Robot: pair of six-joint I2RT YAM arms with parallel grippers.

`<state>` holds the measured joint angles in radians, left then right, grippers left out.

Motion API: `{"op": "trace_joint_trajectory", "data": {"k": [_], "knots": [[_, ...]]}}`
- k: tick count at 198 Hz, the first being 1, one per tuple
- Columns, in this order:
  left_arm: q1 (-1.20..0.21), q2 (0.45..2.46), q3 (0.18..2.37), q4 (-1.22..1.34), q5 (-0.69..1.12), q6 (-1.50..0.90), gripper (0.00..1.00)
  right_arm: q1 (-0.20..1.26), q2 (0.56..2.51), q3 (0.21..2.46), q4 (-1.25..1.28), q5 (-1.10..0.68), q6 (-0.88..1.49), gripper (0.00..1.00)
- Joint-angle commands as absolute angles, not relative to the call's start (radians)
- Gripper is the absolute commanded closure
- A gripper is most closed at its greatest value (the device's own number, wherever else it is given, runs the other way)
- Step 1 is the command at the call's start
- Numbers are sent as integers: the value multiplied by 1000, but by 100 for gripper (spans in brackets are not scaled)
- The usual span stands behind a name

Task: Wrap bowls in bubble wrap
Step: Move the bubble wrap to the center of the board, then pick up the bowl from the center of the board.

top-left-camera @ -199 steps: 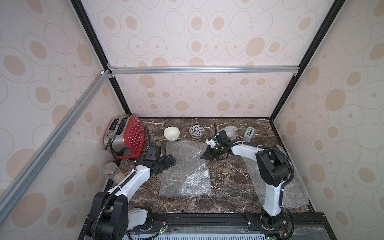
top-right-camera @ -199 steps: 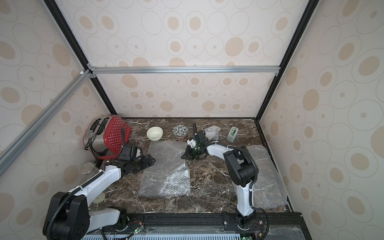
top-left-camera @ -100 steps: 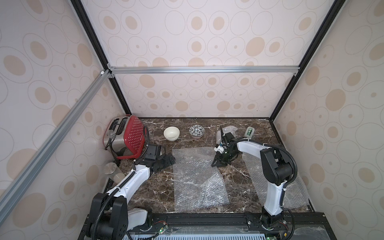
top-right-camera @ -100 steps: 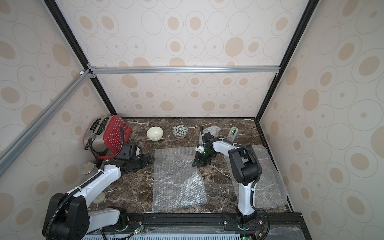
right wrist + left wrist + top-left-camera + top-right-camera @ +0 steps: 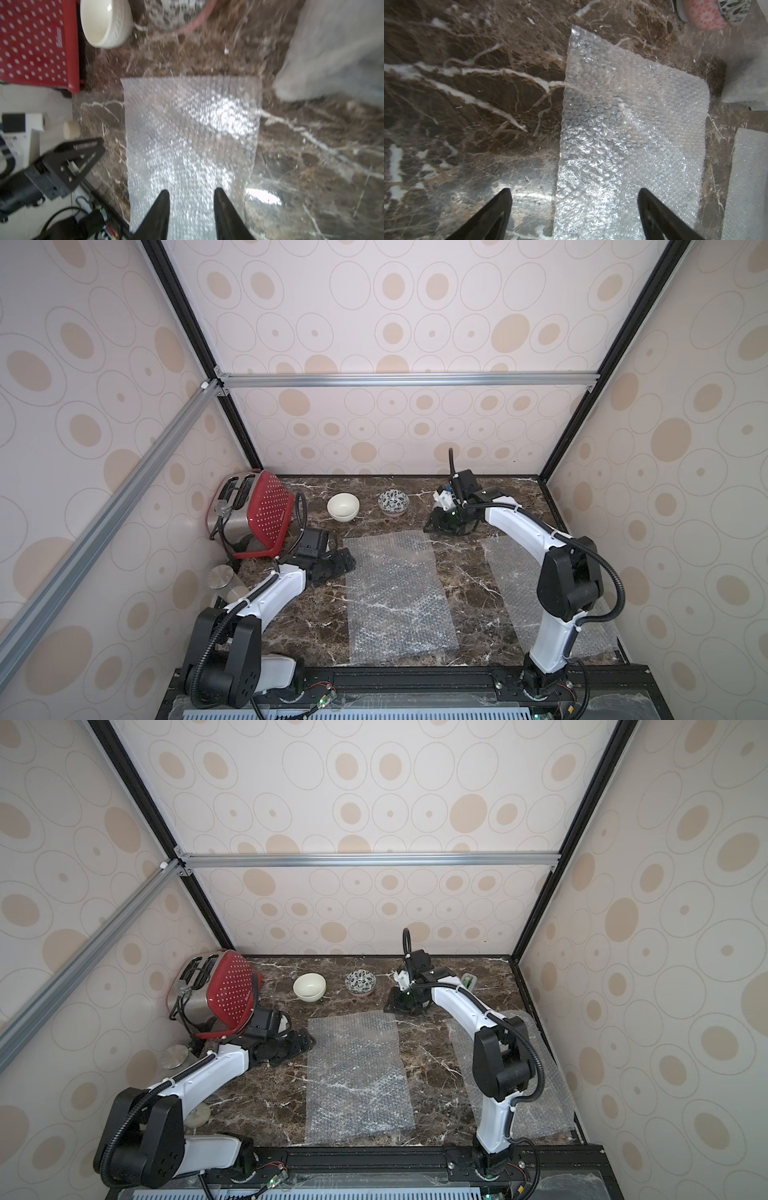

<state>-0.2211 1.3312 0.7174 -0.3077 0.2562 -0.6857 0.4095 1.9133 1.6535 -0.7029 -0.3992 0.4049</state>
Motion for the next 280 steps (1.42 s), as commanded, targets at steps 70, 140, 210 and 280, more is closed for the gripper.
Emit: {"op": "trace_joint_trajectory", "data": {"k": [70,140,210,280], "knots": [[-230,1337,728,-297,249,-681,7,439,2526,2446,-828,-201,466,62],[-230,1315,701,-291,252,-679,7,425,2641,2521,-796,-224,501,72],[-230,1297,700,-305,254,-675,7,426,2700,2570,-751,-292,558,86],[-231,1273,687,-321,244,-668,6,426,2566,2522,-749,-336,522,100]]}}
